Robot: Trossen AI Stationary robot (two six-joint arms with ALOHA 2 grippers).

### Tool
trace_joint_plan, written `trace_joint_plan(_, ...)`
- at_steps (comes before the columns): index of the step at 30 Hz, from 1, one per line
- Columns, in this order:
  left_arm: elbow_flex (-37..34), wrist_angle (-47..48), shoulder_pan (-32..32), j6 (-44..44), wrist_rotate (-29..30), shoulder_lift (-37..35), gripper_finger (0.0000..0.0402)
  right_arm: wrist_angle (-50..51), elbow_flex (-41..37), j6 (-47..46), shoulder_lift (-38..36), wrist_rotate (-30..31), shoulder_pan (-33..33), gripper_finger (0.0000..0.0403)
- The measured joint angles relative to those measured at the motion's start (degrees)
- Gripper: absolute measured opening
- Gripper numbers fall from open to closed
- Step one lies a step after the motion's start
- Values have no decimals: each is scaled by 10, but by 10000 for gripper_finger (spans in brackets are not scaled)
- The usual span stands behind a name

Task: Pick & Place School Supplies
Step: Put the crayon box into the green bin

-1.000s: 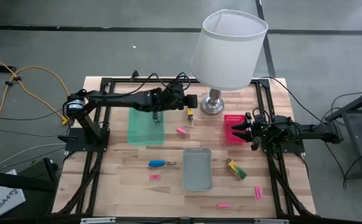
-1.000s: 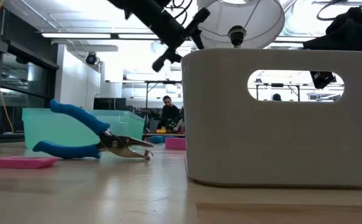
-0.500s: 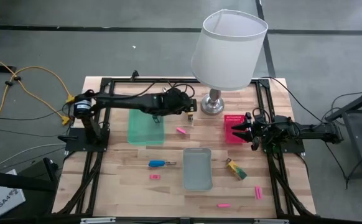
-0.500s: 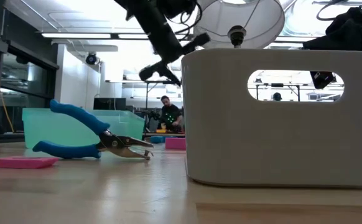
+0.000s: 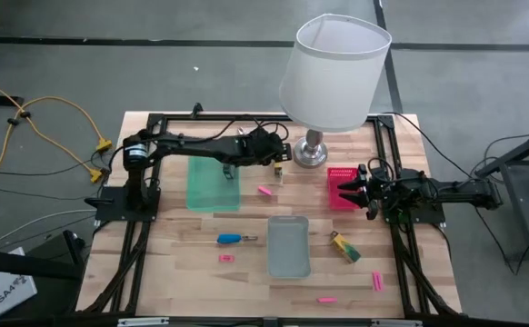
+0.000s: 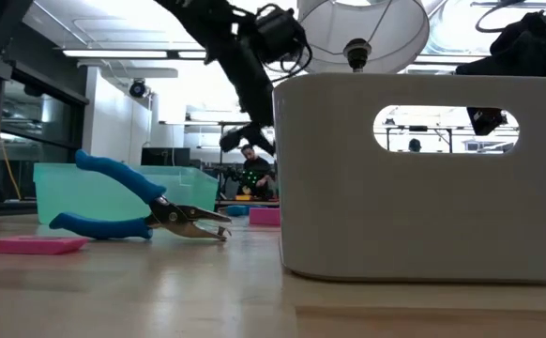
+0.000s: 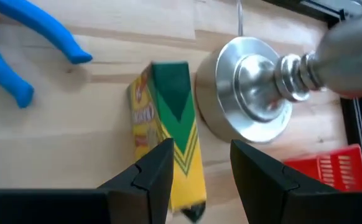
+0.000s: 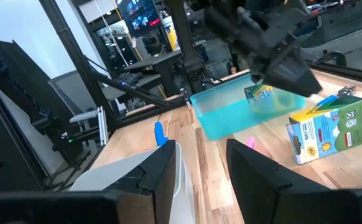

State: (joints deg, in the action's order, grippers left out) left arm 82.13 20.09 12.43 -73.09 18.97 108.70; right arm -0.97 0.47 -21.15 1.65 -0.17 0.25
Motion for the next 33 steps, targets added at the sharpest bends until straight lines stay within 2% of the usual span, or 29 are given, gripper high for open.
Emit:
trace_joint_plan(4, 0, -6, 7, -2, -16, 10, 154, 0, 0, 0, 0, 0, 0, 134)
trace_joint_plan(16, 1, 6, 6, 6, -12, 7, 154, 0, 0, 0, 0, 0, 0, 134)
trace_joint_plan(24, 68, 125, -3, 7, 25, 8, 154, 0, 0, 0, 0, 0, 0, 134)
trace_joint_plan(33, 73, 128, -14, 1, 28, 19, 154, 0, 0, 0, 0, 0, 0, 134)
